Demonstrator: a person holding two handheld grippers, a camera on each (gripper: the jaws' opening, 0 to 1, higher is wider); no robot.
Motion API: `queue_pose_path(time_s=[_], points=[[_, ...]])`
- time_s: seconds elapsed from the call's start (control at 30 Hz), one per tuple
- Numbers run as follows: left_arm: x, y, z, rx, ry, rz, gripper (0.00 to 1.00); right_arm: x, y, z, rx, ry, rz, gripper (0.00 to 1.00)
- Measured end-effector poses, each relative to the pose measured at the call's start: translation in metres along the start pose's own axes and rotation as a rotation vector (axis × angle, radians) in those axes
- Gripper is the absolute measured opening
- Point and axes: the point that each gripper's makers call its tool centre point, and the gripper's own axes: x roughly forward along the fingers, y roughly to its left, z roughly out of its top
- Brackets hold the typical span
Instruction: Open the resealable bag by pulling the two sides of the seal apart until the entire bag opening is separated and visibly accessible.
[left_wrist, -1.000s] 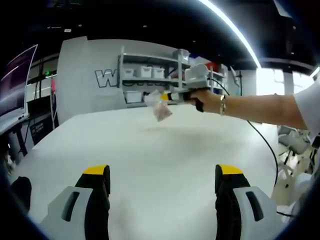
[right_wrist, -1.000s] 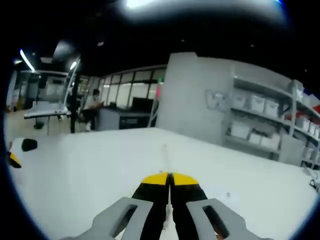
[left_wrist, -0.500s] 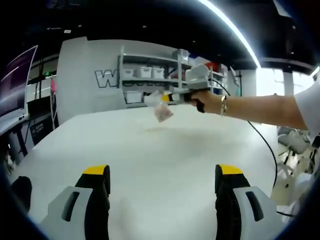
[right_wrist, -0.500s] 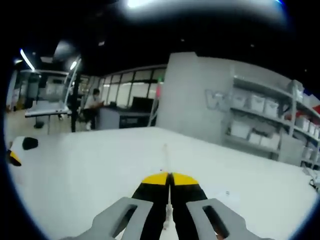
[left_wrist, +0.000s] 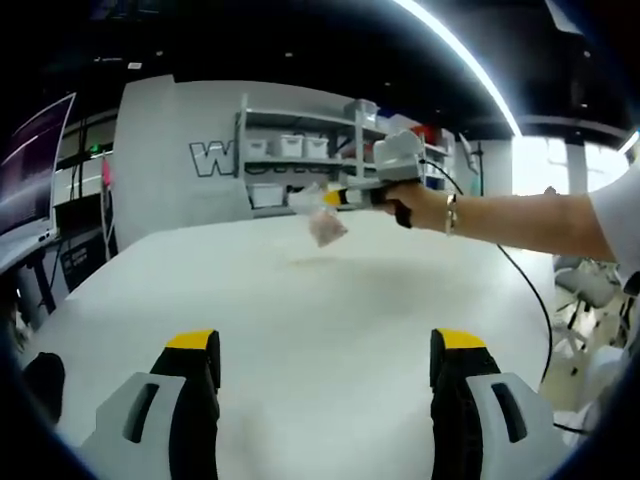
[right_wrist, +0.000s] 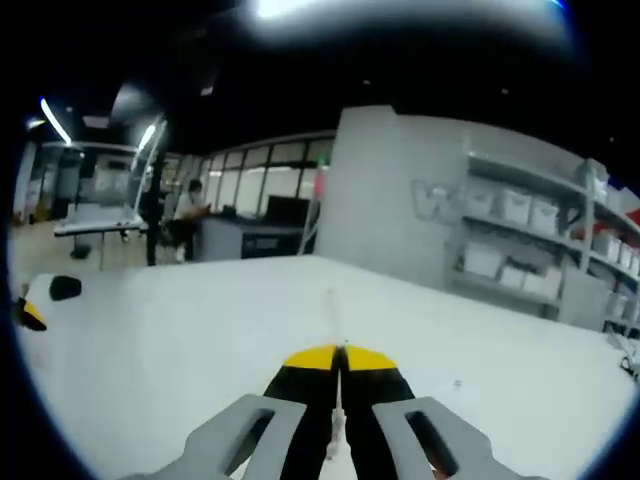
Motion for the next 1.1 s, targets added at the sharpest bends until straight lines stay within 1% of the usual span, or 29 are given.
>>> queue_pose_path(time_s=[0.57,1.1], points=[[0.0,-0.003,0.001,0.004,0.0,-0.004,0.84,-0.012,0.0,-0.004,0.005,-0.005,0.004,0.0],[-0.004,-0.011,0.007,0.017,-0.01,-0.005,0.84,-0.03,0.0,-0.001,0.009,-0.023,0.012,0.0]])
